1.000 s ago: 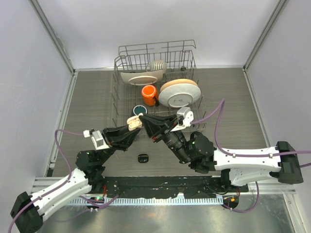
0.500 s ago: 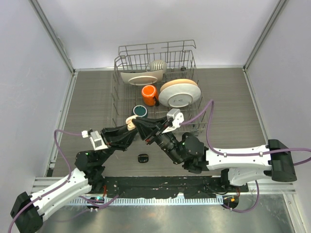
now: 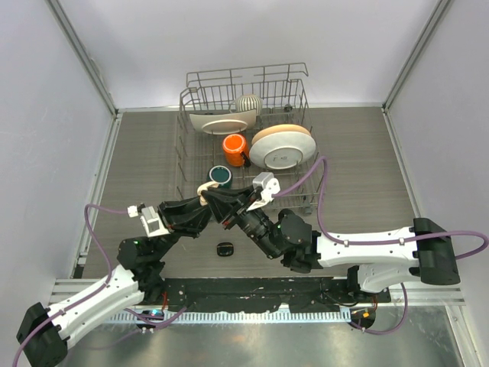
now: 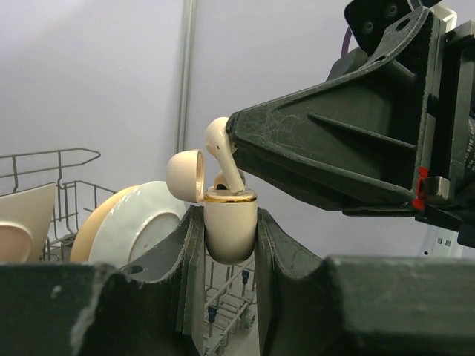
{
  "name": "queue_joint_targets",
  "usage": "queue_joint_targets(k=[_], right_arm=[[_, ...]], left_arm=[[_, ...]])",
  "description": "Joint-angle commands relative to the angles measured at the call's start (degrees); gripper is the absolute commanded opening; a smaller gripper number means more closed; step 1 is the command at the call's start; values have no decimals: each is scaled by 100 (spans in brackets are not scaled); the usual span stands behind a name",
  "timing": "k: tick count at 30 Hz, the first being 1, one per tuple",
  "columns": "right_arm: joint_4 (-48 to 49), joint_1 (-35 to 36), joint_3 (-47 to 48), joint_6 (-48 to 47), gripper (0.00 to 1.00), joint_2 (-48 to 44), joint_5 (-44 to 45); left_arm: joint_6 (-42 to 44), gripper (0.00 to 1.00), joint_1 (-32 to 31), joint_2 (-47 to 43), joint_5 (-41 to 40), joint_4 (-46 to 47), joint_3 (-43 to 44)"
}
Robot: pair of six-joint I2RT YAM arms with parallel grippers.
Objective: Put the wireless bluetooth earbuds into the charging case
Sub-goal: Place the earbud in the charging case.
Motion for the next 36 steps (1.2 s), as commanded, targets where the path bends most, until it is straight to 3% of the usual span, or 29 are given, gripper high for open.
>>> queue_joint_targets(k=[1,36], right_arm=[[106,31,276,27,1,93,109],[-254,180,12,-219,1,6,153]], left_arm=[[30,0,3,-49,31,349,280],[223,0,12,-5,-452,709,315]])
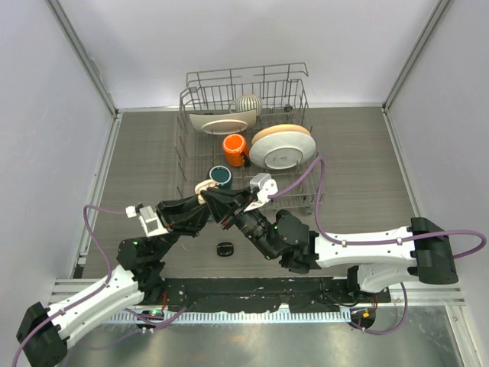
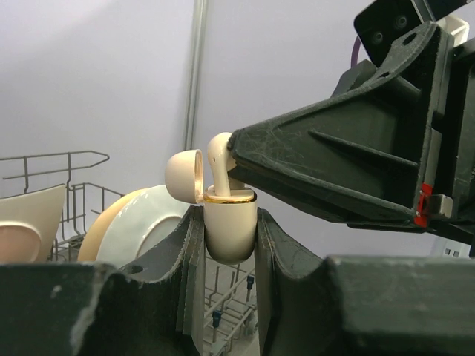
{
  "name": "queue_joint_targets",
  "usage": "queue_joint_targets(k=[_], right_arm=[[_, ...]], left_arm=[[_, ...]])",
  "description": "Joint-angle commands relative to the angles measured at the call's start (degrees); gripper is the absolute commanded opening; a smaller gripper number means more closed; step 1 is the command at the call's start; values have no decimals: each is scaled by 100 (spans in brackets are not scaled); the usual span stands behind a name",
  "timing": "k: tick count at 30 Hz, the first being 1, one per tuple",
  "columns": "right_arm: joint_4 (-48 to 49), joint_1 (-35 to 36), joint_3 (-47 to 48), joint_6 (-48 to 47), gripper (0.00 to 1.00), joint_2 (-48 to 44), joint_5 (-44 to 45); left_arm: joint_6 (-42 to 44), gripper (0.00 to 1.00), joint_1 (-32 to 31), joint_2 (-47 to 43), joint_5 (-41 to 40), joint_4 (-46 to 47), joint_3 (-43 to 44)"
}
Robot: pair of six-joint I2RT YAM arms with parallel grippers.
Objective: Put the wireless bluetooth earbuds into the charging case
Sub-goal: Place the earbud in the charging case.
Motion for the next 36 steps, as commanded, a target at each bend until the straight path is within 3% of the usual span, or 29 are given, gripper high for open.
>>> queue_joint_targets(k=[1,9,14,22,27,31,36], right_arm=[[-289,156,-73,-136,1,-156,4],[-544,183,6,-162,5,-183,-30],[-720,192,182,-198,33,-200,-189],[-1037,183,638,-321,55,-376,-417],[-1160,192,964,-426,58,-587,-978],[-1886,183,1612,-453,61,-701,-1287],[-3003,157,2369,-277,61,-570,-472]], left_arm=[[223,0,3,-16,-294,661,321],[250,0,3,-51,-234,661,330],[250,0,3,-69,-137,626,339],[223,0,12,-157,-5,424,339],[206,0,3,-271,13,188,295],[258,0,3,-429,-13,-120,243],[416,0,3,-675,56,-419,225]])
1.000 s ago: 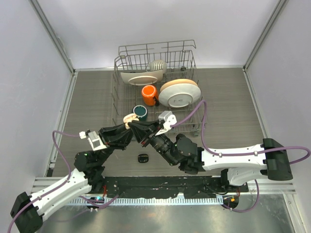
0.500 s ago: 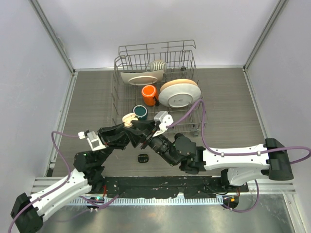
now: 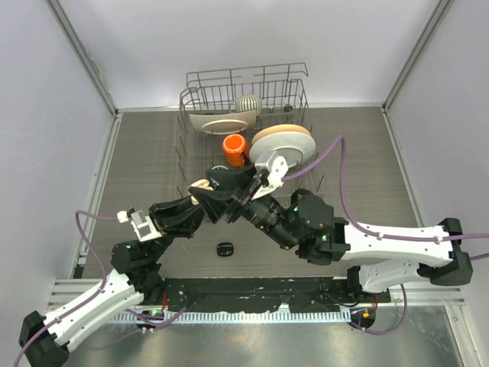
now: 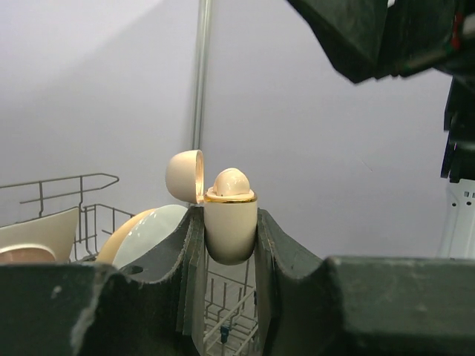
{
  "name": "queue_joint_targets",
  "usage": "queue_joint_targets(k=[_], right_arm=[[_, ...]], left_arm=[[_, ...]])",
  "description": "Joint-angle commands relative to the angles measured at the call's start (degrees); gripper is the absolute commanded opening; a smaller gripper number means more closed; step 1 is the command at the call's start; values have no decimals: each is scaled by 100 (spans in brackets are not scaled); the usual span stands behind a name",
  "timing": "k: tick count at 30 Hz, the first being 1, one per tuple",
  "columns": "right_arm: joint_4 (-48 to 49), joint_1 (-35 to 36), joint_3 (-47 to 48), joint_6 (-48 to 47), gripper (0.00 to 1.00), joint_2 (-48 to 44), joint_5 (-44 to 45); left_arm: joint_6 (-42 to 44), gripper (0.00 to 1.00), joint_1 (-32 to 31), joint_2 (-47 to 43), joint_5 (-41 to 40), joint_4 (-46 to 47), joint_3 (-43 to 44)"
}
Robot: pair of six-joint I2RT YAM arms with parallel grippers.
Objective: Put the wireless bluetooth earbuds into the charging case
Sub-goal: Place the earbud in the charging case, then close the charging case.
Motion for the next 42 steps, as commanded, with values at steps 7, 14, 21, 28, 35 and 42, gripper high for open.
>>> queue_joint_targets(k=[7,14,21,28,35,42], right_arm=[[-4457,-1249,2643,1467,60,779,-650],[-5410,-1726,3084,1680,56,1139,-1725],[-5815,-1734,2910,1697,53,1026,-2350],[-5570,-1726,1925,2136,50,358,-2815],[-5412,-1743,1090,2627,61,-371,-354],[-5201,-2024,88,2944,63,-1619,1199]], left_arm=[[672,0,1,-408,920,-640,369],[760,0,1,-267,1511,-1072,660],[760,0,1,-109,1407,-1098,748],[725,0,1,-74,897,-1124,748],[138,0,10,181,1360,-1536,914],[-1540,0,-8,620,1792,-2275,933]])
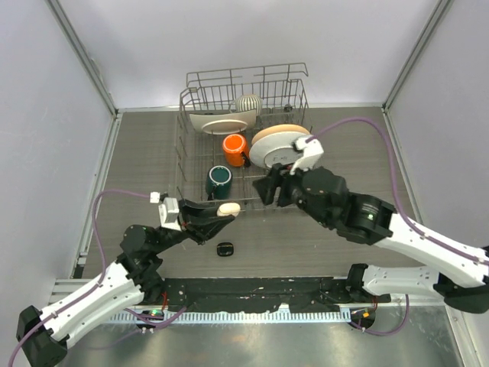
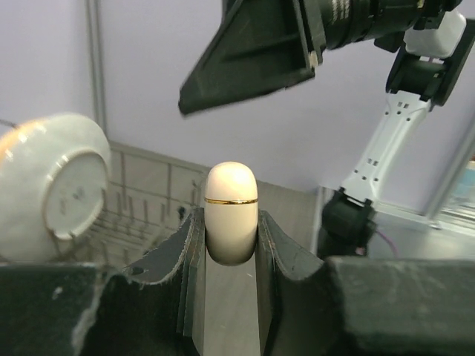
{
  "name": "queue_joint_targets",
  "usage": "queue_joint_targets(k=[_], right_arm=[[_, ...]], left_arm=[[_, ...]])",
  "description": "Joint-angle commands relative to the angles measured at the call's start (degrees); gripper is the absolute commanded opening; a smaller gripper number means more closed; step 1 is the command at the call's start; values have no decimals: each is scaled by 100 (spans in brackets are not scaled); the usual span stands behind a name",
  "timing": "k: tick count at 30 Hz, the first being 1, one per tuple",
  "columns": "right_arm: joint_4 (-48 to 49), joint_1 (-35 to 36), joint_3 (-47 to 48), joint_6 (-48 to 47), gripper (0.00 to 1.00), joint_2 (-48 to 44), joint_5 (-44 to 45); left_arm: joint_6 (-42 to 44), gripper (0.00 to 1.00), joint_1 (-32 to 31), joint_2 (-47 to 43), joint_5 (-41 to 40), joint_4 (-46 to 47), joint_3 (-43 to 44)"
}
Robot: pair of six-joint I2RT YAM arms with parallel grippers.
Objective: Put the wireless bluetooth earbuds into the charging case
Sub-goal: Close the charging case, then place the charging case at the center of the board.
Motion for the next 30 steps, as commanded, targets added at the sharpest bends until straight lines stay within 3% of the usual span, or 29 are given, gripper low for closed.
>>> queue_joint_targets(k=[1,8,12,15,20,22,30], right_arm=[[279,-208,-356,340,63,-876,1352],[95,-235,-883,744,63,-1405,1695],[24,-235,-1033,937,63,-1476,1704],[33,-235,-1104,1008,63,-1458,1704],[33,-235,-1121,999,63,-1362,1669],[33,-235,-1130,999,63,-1309,1660],[50,-244,-1209,1034,63,-1291,1660]], left_arm=[[-1305,0,3,381,289,-409,177],[-1905,0,-585,1452,96,-577,97],[-1887,0,-1322,2368,-395,-366,159],[-2168,0,-1551,3211,-712,317,115],[-2362,0,-1824,4292,-1274,451,317],[-2318,0,-2079,4723,-1948,504,413],[-2502,11,-2484,5735,-2804,663,791]])
